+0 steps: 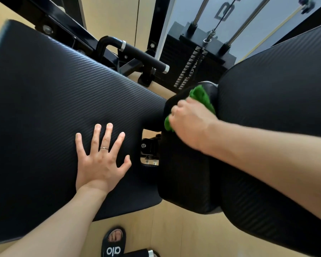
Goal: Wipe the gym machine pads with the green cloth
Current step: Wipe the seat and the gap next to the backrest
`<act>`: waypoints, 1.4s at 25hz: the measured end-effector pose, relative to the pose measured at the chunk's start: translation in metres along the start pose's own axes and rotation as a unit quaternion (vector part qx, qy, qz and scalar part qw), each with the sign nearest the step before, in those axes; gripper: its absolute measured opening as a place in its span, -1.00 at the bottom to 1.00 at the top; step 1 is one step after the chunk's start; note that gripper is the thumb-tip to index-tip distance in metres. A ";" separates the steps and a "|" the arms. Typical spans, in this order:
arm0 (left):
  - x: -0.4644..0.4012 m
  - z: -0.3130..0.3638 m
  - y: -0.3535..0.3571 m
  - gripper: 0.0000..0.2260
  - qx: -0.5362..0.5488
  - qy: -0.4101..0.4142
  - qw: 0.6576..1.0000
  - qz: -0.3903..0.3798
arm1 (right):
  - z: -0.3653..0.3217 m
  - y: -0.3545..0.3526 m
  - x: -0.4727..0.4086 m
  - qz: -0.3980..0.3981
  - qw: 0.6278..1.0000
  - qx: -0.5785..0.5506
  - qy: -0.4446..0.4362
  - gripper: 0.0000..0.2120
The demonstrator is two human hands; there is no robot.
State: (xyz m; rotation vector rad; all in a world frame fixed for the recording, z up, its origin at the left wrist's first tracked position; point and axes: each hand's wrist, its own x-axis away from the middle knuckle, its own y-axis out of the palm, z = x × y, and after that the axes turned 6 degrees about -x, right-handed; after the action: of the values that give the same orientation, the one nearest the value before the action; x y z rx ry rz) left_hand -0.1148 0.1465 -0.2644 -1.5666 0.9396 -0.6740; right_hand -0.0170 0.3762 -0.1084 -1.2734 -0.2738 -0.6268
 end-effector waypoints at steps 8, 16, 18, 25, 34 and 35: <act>0.000 0.002 0.002 -0.35 0.005 -0.002 1.000 0.010 | 0.022 -0.019 0.015 0.024 0.996 0.052 0.061 -0.67; 0.001 0.001 0.003 -0.37 -0.014 -0.005 1.000 0.026 | -0.046 0.003 0.059 0.018 0.996 0.047 0.075 -0.65; 0.001 0.000 0.001 -0.37 -0.008 -0.007 1.000 0.024 | -0.086 0.018 0.085 0.000 0.997 0.079 0.019 -0.69; 0.001 0.000 0.001 -0.36 0.006 -0.007 0.999 0.032 | -0.160 0.072 0.109 -0.063 0.982 0.134 -0.118 -0.57; 0.001 0.001 0.011 -0.38 -0.009 -0.007 0.998 0.064 | -0.174 0.104 0.076 -0.052 0.891 0.353 -0.280 -0.67; 0.000 0.001 0.009 -0.37 -0.017 -0.006 0.998 0.057 | -0.168 0.100 0.082 -0.038 0.903 0.327 -0.276 -0.65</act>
State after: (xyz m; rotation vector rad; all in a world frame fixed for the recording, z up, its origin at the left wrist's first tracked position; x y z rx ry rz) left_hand -0.1160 0.1465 -0.2730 -1.5321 1.0286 -0.5709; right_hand 0.0816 0.2092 -0.1947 -0.7560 -0.9282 -0.1827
